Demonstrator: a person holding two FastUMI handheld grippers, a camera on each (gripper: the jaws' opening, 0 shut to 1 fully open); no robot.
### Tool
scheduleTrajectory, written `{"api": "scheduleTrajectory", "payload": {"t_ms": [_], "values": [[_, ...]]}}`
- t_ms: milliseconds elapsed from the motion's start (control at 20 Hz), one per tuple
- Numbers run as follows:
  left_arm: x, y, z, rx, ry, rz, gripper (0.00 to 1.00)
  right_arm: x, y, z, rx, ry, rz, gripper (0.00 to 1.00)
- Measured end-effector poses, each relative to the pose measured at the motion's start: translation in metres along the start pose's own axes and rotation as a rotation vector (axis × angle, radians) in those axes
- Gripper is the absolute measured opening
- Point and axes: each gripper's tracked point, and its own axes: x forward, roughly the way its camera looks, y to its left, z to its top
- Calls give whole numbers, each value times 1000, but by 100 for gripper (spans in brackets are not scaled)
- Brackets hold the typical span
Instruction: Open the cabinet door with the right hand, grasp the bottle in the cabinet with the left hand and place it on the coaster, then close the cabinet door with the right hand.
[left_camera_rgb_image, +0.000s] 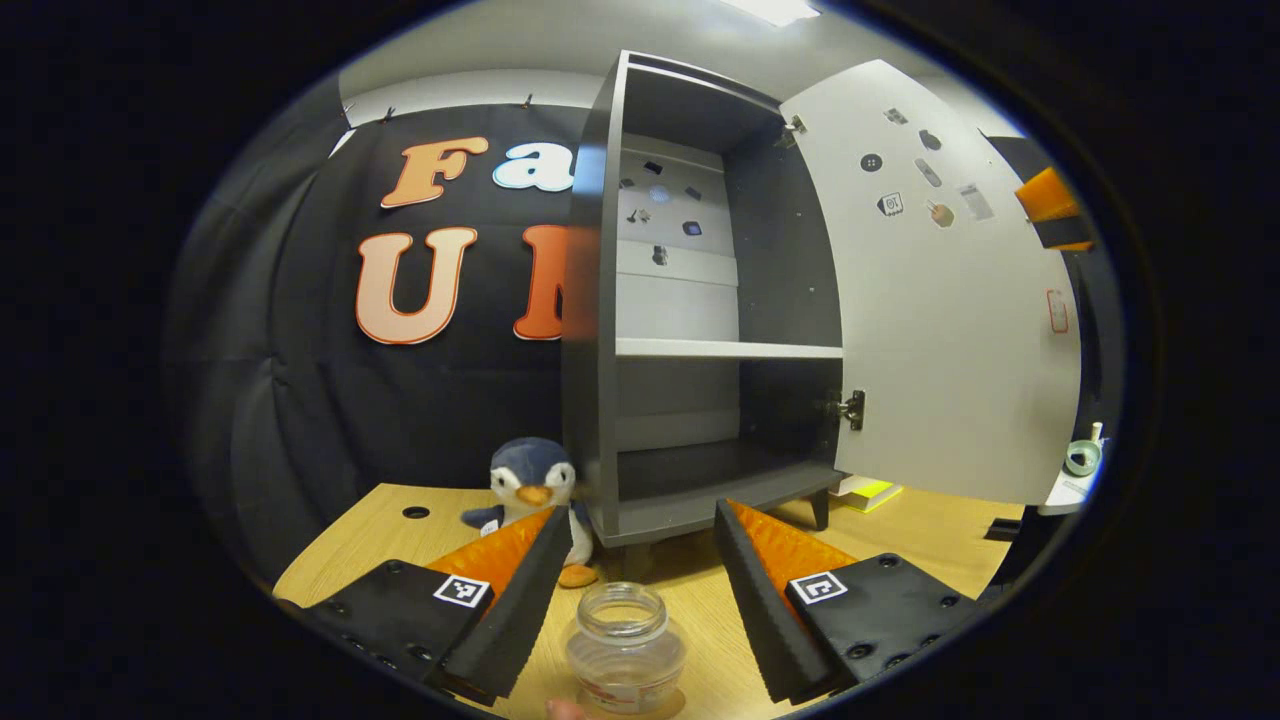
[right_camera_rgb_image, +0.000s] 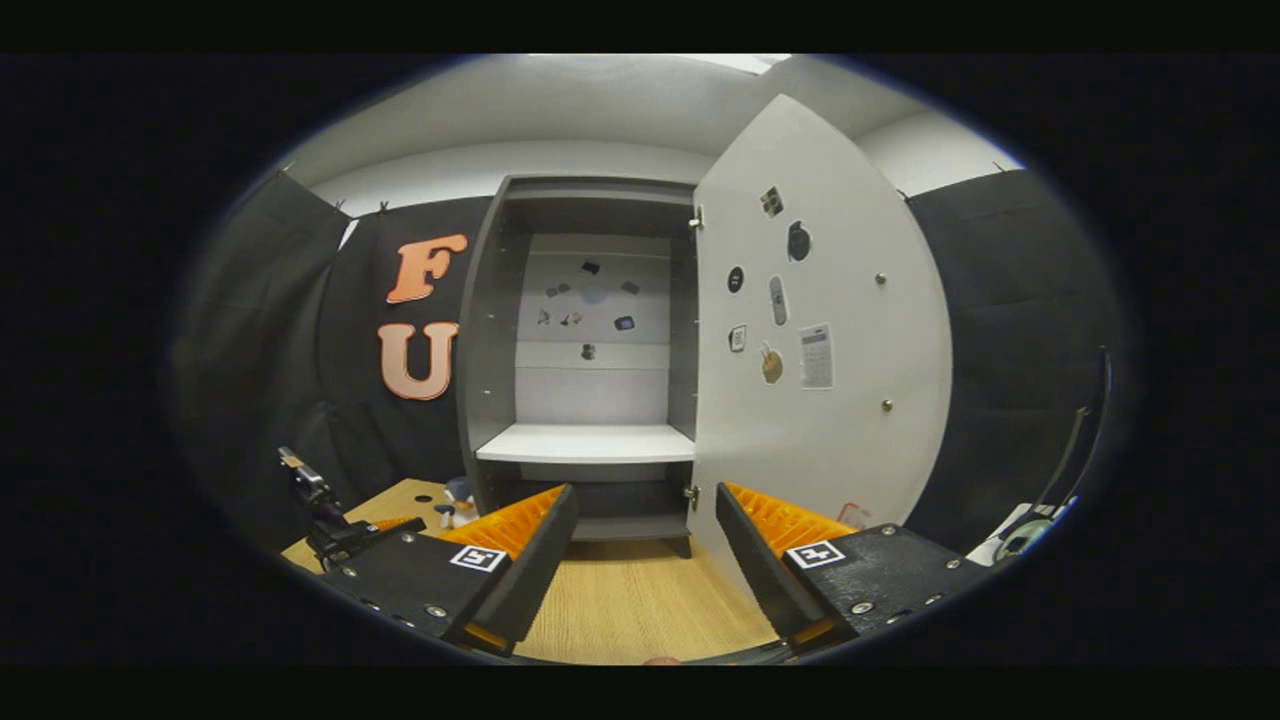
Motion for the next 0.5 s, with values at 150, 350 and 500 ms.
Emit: {"api": "scheduleTrajectory", "payload": {"t_ms": [150,350,500], "values": [[-4,-9,24,-19,-13,-1,93,-10,-22,6,22,-16,-34,86],[-10,-19,59,-56,-26,8,93,-24,-45,10,22,-29,-56,86],[-15,-22,78,-71,-8,32,93,-37,-59,16,6,-51,-63,86]]}}
